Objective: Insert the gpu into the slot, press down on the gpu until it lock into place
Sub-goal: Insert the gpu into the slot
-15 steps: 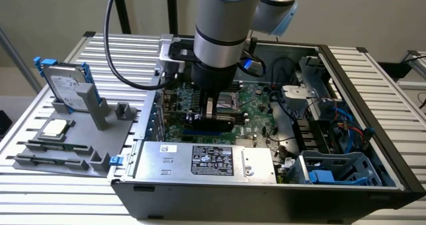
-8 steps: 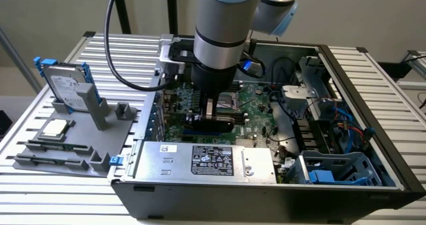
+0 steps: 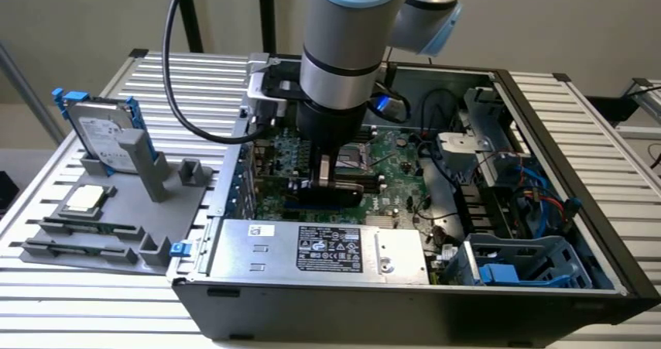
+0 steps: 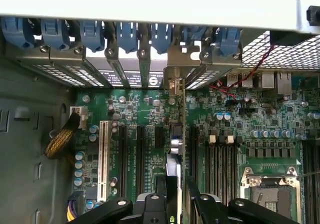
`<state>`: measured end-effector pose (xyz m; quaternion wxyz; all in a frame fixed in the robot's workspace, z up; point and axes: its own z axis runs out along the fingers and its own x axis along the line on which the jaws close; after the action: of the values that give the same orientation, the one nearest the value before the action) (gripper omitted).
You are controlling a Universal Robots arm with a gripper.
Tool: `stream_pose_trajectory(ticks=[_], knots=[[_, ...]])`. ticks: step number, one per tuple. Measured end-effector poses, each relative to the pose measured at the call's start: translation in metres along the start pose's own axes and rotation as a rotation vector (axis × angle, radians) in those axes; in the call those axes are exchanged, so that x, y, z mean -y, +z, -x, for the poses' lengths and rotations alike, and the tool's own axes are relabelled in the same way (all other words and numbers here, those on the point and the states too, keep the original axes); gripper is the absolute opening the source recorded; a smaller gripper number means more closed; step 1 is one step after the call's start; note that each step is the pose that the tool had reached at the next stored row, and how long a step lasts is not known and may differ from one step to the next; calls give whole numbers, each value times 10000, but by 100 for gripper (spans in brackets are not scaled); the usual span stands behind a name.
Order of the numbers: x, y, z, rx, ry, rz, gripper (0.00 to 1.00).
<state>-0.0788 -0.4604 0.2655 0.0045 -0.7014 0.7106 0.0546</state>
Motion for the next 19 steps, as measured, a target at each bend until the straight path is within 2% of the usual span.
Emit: stream_pose_trajectory(ticks=[11,19], knots=[[-9,36,9,-44,0,0,26],[-8,61,9,-55,-18,0,26]])
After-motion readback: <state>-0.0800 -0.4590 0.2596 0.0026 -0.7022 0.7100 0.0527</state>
